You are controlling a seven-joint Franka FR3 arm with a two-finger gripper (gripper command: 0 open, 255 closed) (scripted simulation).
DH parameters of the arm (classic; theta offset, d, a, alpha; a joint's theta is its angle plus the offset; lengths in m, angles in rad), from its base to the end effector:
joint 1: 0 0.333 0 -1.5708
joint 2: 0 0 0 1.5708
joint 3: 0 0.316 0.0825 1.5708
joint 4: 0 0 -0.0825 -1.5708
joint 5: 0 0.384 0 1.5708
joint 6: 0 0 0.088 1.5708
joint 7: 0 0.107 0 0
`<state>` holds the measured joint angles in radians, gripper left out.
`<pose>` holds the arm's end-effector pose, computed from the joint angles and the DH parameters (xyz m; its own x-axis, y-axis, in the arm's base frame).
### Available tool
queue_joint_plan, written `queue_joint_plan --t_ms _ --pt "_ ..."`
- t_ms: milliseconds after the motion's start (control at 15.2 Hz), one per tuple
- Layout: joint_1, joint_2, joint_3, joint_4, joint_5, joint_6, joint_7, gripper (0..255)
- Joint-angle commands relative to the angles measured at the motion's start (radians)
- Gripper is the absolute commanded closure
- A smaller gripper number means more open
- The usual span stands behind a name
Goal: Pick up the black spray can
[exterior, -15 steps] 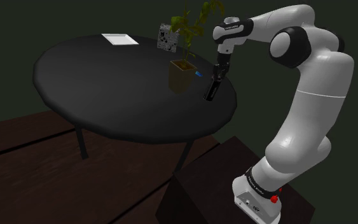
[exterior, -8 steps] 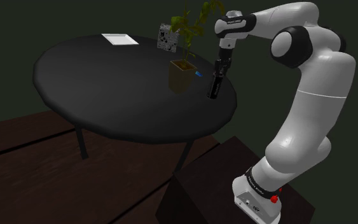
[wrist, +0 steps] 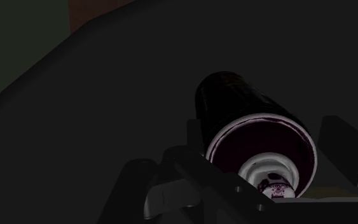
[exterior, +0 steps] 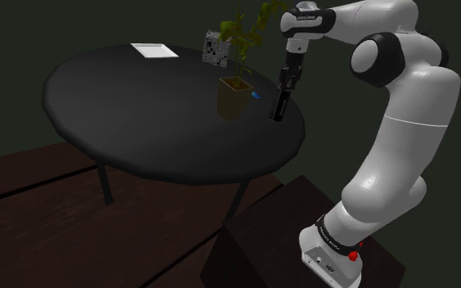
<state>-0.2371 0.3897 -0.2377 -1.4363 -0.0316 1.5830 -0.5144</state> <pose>0.5841 -0.2789 0.4581 0.9645 0.0498 -0.2593 0.0492 -0.9987 -0.0088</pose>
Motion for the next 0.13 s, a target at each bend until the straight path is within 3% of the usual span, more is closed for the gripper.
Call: queue_joint_plan --t_ms 0,66 --pt "-0.001 -0.004 -0.001 0.012 -0.001 -0.015 -0.002 255" --pt "-0.001 -0.004 -0.001 0.012 -0.001 -0.015 -0.002 255"
